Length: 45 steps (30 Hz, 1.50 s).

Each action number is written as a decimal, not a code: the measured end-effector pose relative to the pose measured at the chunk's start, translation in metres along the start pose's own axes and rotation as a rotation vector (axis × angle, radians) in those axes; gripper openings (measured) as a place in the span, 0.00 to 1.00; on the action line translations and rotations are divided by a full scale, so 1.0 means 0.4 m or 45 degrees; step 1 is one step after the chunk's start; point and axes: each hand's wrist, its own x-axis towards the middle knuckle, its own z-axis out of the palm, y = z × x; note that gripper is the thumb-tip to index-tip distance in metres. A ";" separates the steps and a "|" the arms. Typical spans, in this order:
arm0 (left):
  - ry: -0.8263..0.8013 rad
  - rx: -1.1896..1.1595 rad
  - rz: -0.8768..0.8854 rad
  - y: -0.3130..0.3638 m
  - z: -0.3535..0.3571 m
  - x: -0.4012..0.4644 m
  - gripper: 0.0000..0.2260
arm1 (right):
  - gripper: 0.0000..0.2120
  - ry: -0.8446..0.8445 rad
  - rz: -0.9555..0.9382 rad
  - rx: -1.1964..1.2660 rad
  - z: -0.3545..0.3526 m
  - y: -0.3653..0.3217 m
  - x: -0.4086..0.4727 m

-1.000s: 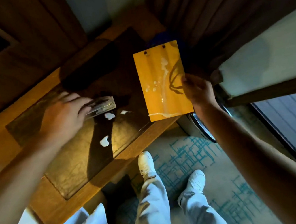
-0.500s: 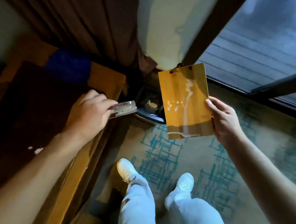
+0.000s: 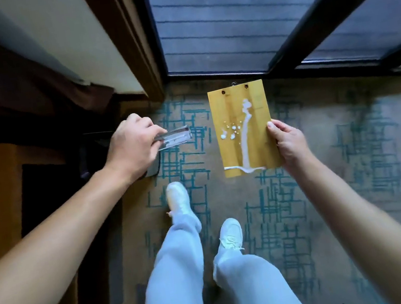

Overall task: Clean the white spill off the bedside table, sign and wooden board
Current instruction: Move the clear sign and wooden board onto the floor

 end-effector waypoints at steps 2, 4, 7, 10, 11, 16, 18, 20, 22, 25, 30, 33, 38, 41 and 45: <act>-0.075 0.005 0.048 0.008 0.115 0.080 0.10 | 0.07 0.064 0.029 0.027 -0.030 0.071 0.091; -0.148 0.032 0.103 0.006 0.232 0.157 0.11 | 0.06 0.122 0.045 0.072 -0.049 0.148 0.186; -0.222 0.053 0.172 -0.015 0.439 0.259 0.12 | 0.05 0.180 0.052 0.145 -0.068 0.281 0.351; -0.298 0.105 0.245 -0.045 0.619 0.345 0.12 | 0.06 0.236 0.049 0.207 -0.089 0.412 0.502; -0.308 0.142 0.290 -0.059 0.676 0.369 0.12 | 0.06 0.261 0.051 0.222 -0.096 0.456 0.550; -0.336 0.339 0.507 -0.113 0.892 0.457 0.07 | 0.09 0.311 0.085 0.260 -0.115 0.638 0.755; -0.367 0.417 0.559 -0.120 0.951 0.492 0.07 | 0.09 0.338 0.082 0.268 -0.123 0.696 0.812; -0.406 0.476 0.587 -0.120 0.997 0.517 0.08 | 0.09 0.355 0.083 0.277 -0.132 0.737 0.853; -0.442 0.547 0.617 -0.113 1.047 0.533 0.09 | 0.07 0.366 0.087 0.253 -0.144 0.772 0.891; -0.474 0.623 0.623 -0.099 1.107 0.546 0.10 | 0.04 0.404 0.092 0.193 -0.165 0.801 0.923; -0.519 0.606 0.593 -0.088 1.180 0.550 0.10 | 0.11 0.388 0.096 0.178 -0.186 0.830 0.957; -0.526 0.581 0.609 -0.078 1.204 0.538 0.11 | 0.13 0.370 0.105 0.177 -0.183 0.840 0.964; -0.564 0.602 0.673 -0.068 1.215 0.528 0.11 | 0.15 0.346 0.110 0.111 -0.168 0.836 0.959; -0.558 0.586 0.668 -0.068 1.219 0.526 0.11 | 0.15 0.355 0.074 -0.067 -0.179 0.844 0.964; -0.531 0.569 0.633 -0.071 1.218 0.520 0.11 | 0.13 0.463 -0.011 -0.536 -0.192 0.859 0.985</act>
